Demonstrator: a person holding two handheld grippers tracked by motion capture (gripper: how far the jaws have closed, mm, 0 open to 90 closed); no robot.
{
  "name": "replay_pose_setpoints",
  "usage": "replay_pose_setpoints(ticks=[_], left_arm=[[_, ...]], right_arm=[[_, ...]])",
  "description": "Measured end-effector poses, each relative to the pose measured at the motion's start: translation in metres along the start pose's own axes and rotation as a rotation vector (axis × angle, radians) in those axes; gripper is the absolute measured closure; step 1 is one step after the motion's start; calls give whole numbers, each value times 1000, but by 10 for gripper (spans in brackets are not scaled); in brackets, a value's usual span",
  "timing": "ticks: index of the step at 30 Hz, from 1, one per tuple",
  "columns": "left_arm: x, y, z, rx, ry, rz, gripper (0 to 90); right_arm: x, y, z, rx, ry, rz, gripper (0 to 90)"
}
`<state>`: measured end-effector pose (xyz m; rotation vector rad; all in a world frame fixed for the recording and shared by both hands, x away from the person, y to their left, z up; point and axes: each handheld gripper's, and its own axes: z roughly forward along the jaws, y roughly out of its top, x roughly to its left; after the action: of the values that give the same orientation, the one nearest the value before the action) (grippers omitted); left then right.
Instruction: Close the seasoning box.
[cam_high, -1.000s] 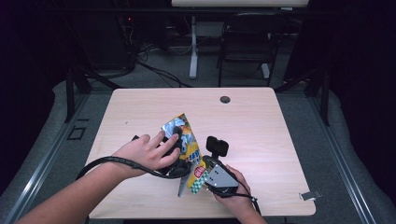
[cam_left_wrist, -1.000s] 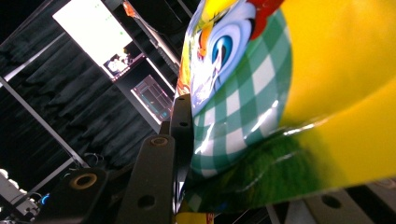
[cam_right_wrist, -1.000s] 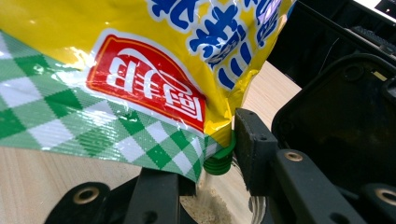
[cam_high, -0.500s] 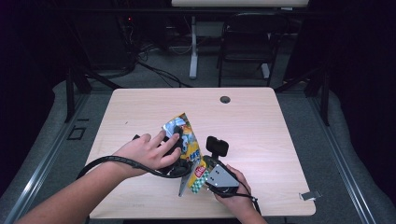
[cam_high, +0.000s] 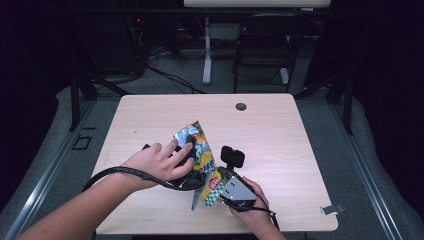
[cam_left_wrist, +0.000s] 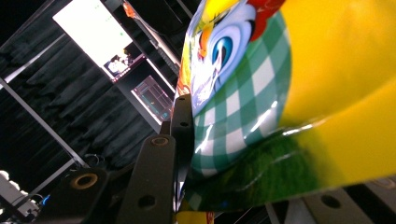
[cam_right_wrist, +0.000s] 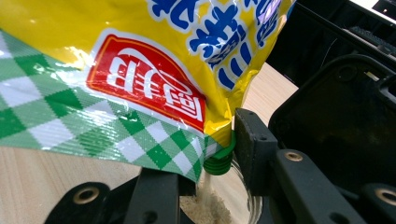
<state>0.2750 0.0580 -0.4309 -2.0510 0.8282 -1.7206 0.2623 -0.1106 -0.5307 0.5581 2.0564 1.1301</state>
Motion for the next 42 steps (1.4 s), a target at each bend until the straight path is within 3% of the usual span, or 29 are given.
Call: replay_pose_setpoints(ticks=[42], left_arm=[[1, 1, 0, -2, -5, -1, 731]], right_arm=[[-1, 1, -2, 5, 14, 17, 708]])
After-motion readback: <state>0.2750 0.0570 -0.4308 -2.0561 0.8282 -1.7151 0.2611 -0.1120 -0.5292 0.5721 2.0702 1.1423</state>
